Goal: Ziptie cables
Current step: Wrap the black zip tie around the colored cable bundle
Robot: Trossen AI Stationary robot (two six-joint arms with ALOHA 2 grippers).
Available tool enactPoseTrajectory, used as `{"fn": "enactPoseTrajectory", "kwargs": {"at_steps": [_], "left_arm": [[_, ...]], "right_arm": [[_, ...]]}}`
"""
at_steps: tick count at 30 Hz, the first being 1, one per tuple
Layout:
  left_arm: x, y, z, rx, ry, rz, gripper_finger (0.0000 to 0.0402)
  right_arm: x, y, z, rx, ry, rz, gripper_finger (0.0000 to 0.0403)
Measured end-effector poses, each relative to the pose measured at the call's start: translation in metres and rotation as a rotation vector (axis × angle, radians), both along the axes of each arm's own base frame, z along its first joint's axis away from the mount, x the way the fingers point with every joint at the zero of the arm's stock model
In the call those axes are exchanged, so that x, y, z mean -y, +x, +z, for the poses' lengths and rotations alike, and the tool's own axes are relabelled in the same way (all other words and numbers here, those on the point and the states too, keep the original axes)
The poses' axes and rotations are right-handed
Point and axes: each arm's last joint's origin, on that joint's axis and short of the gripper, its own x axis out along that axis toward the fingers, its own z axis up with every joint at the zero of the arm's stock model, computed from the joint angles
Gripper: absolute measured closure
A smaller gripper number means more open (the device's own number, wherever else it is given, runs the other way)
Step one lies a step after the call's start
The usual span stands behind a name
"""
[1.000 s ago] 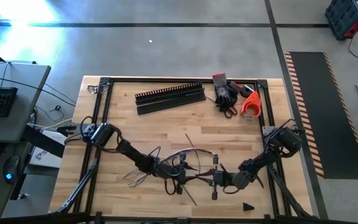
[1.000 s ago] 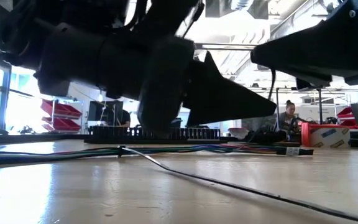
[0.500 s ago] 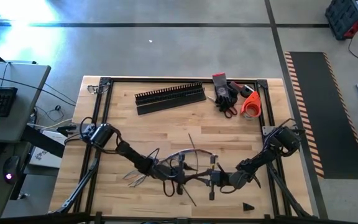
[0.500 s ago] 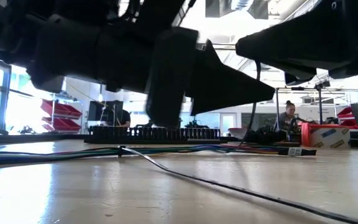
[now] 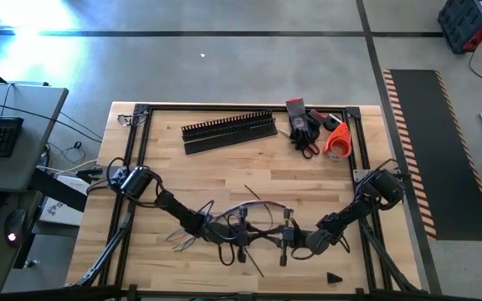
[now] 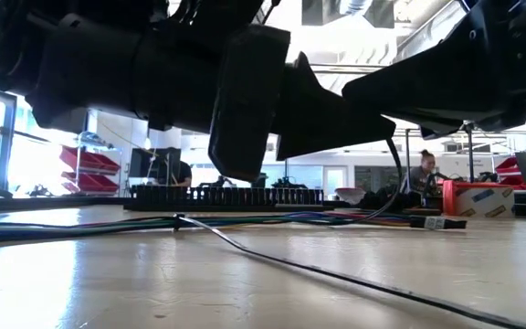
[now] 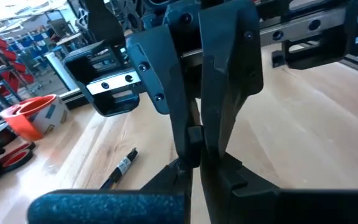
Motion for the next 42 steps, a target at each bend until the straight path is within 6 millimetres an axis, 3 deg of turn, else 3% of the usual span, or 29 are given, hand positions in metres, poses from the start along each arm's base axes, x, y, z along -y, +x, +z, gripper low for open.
{"fn": "enactPoseTrajectory", "kwargs": {"at_steps": [7, 18, 24, 30, 38, 42], "left_arm": [[0.005, -0.004, 0.000, 0.001, 0.031, 0.052, 0.0401], [0.019, -0.016, 0.006, -0.092, 0.100, 0.077, 0.0401], [0.017, -0.016, 0.003, -0.133, 0.083, 0.064, 0.0401], [0.018, -0.016, 0.003, -0.140, 0.077, 0.029, 0.0401], [0.016, -0.015, 0.001, -0.161, 0.087, 0.029, 0.0401], [0.016, -0.015, 0.000, -0.167, 0.091, 0.029, 0.0401]], "right_arm": [[0.001, 0.000, 0.001, 0.017, 0.031, -0.040, 0.0382], [-0.004, -0.004, 0.009, 0.038, -0.032, -0.019, 0.0204], [-0.011, -0.010, 0.026, 0.074, -0.064, 0.005, 0.0169], [-0.004, -0.007, 0.027, 0.080, -0.012, -0.072, 0.0213], [0.008, 0.016, 0.017, -0.059, 0.040, 0.045, 0.0387], [0.004, 0.026, 0.015, -0.170, 0.001, 0.036, 0.0387]]}}
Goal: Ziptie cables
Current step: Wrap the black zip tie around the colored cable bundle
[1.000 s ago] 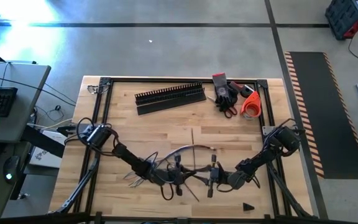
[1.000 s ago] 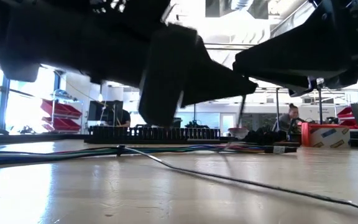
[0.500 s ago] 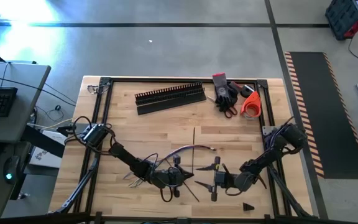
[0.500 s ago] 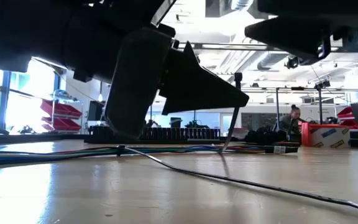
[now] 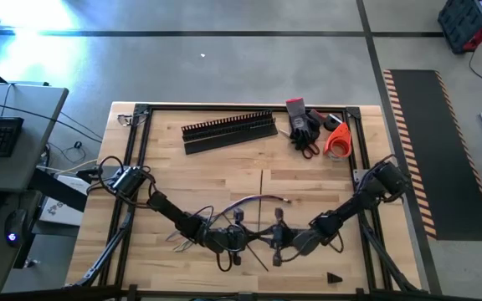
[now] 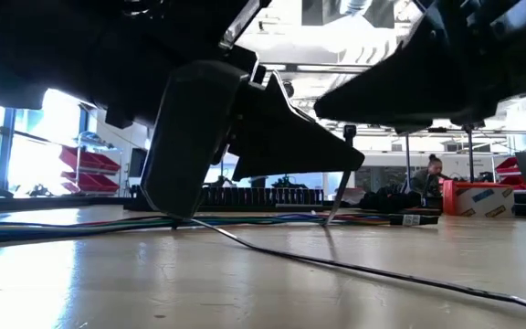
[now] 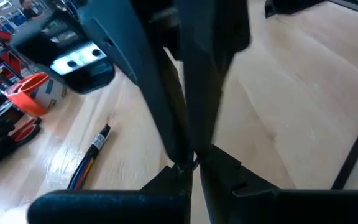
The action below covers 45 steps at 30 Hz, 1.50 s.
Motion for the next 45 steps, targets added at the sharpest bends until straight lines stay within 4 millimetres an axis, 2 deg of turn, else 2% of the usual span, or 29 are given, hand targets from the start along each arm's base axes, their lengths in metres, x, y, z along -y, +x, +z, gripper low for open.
{"fn": "enactPoseTrajectory", "kwargs": {"at_steps": [4, 7, 11, 14, 18, 21, 25, 29, 32, 36, 41, 45], "left_arm": [[-0.002, 0.000, -0.002, -0.022, -0.021, -0.006, 0.0401], [-0.005, 0.002, -0.005, -0.048, -0.070, -0.021, 0.0401], [-0.011, 0.004, -0.007, -0.068, -0.106, -0.010, 0.0401], [-0.014, 0.005, -0.007, -0.074, -0.118, 0.000, 0.0401], [-0.016, 0.006, -0.007, -0.073, -0.121, 0.003, 0.0401], [-0.016, 0.006, -0.007, -0.073, -0.128, 0.005, 0.0401], [-0.016, 0.006, -0.008, -0.077, -0.127, 0.003, 0.0401], [-0.016, 0.006, -0.008, -0.079, -0.126, 0.003, 0.0401], [-0.016, 0.006, -0.008, -0.079, -0.126, 0.003, 0.0401], [-0.016, 0.006, -0.008, -0.079, -0.126, 0.003, 0.0402], [-0.016, 0.006, -0.008, -0.079, -0.126, 0.003, 0.0402], [-0.016, 0.006, -0.008, -0.079, -0.126, 0.003, 0.0402]], "right_arm": [[-0.001, 0.005, 0.004, -0.006, -0.021, -0.082, 0.0390], [0.008, 0.005, 0.019, 0.029, 0.015, -0.176, 0.0389], [0.049, 0.001, 0.042, -0.018, 0.137, -0.284, 0.0369], [0.089, -0.006, 0.048, -0.085, 0.199, -0.362, 0.0338], [0.146, -0.014, 0.031, -0.217, 0.341, -0.465, 0.0288], [0.180, -0.016, 0.013, -0.273, 0.429, -0.489, 0.0248], [0.212, -0.012, -0.004, -0.293, 0.476, -0.479, 0.0203], [0.237, -0.002, -0.014, -0.296, 0.491, -0.456, 0.0182], [0.251, 0.004, -0.022, -0.311, 0.523, -0.413, 0.0179], [0.261, 0.008, -0.029, -0.318, 0.564, -0.342, 0.0179], [0.260, 0.008, -0.031, -0.339, 0.565, -0.292, 0.0181], [0.255, 0.008, -0.032, -0.355, 0.557, -0.226, 0.0205]]}}
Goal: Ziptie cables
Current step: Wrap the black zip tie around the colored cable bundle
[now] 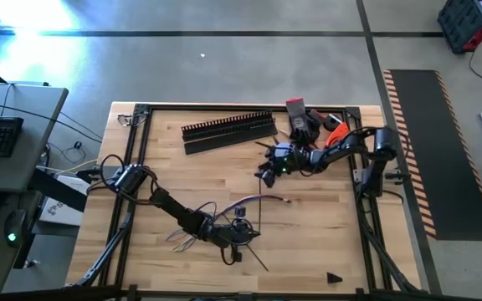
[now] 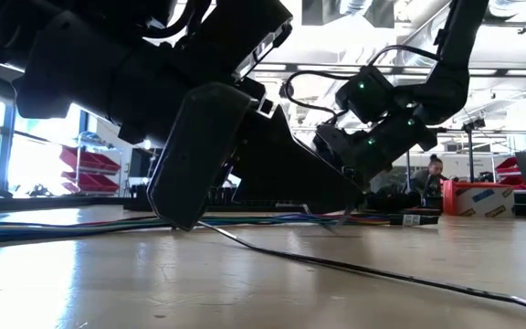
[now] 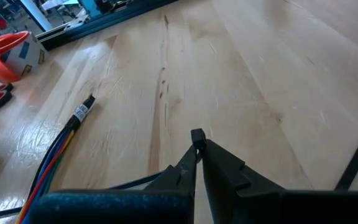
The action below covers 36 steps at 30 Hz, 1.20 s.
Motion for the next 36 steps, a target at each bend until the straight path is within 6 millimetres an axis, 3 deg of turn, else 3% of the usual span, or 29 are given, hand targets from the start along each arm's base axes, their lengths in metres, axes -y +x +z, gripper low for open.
{"fn": "enactPoseTrajectory", "kwargs": {"at_steps": [16, 22, 30, 36], "left_arm": [[0.002, -0.001, 0.002, 0.028, 0.020, 0.041, 0.0402], [-0.003, -0.010, 0.024, 0.036, 0.104, 0.109, 0.0401], [-0.049, -0.023, 0.068, 0.100, 0.022, 0.098, 0.0401], [-0.078, -0.023, 0.067, 0.090, -0.110, 0.062, 0.0401]], "right_arm": [[-0.033, 0.003, -0.002, -0.025, -0.188, 0.119, 0.0393], [-0.055, 0.005, 0.003, -0.017, -0.342, 0.149, 0.0401], [-0.081, 0.003, 0.016, 0.038, -0.593, 0.146, 0.0403], [-0.094, -0.024, 0.012, 0.162, -0.759, 0.095, 0.0403]]}}
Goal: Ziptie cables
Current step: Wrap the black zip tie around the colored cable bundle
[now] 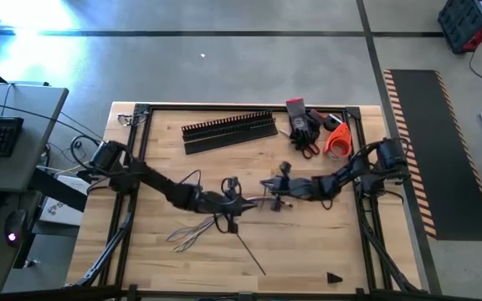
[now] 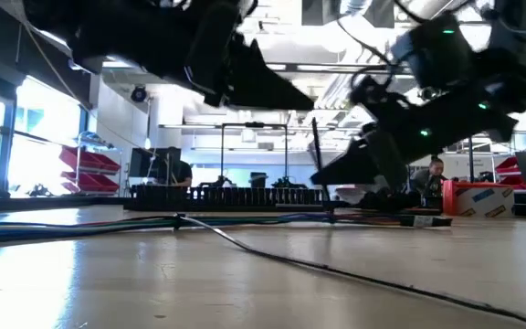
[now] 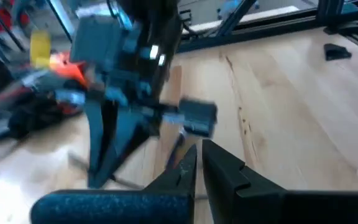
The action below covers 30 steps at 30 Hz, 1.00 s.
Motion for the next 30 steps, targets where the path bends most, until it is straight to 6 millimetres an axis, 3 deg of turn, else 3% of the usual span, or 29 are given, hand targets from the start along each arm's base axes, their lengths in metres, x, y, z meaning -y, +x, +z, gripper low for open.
{"fn": "enactPoseTrajectory", "kwargs": {"at_steps": [3, 9, 13, 17, 22, 26, 30], "left_arm": [[-0.011, 0.003, -0.004, -0.012, -0.089, -0.030, 0.0401], [-0.037, 0.011, -0.001, 0.018, -0.198, -0.060, 0.0401], [-0.047, 0.009, -0.011, -0.105, -0.162, -0.140, 0.0401], [-0.041, 0.002, -0.023, -0.237, -0.051, -0.320, 0.0387], [-0.023, 0.000, -0.040, -0.267, 0.022, -0.495, 0.0327], [-0.007, 0.007, -0.068, -0.203, 0.057, -0.487, 0.0268], [0.006, 0.016, -0.091, -0.080, 0.087, -0.368, 0.0227]], "right_arm": [[-0.005, -0.009, 0.000, 0.027, -0.088, -0.003, 0.0403], [-0.016, -0.007, 0.002, -0.055, -0.322, 0.033, 0.0403], [-0.012, -0.012, 0.000, -0.067, -0.330, -0.008, 0.0403], [-0.006, -0.012, -0.002, -0.036, -0.208, -0.048, 0.0403], [-0.002, -0.010, 0.000, 0.016, -0.125, -0.060, 0.0403], [-0.002, -0.009, 0.001, 0.026, -0.125, -0.064, 0.0403], [-0.002, -0.009, 0.002, 0.043, -0.117, -0.063, 0.0403]]}}
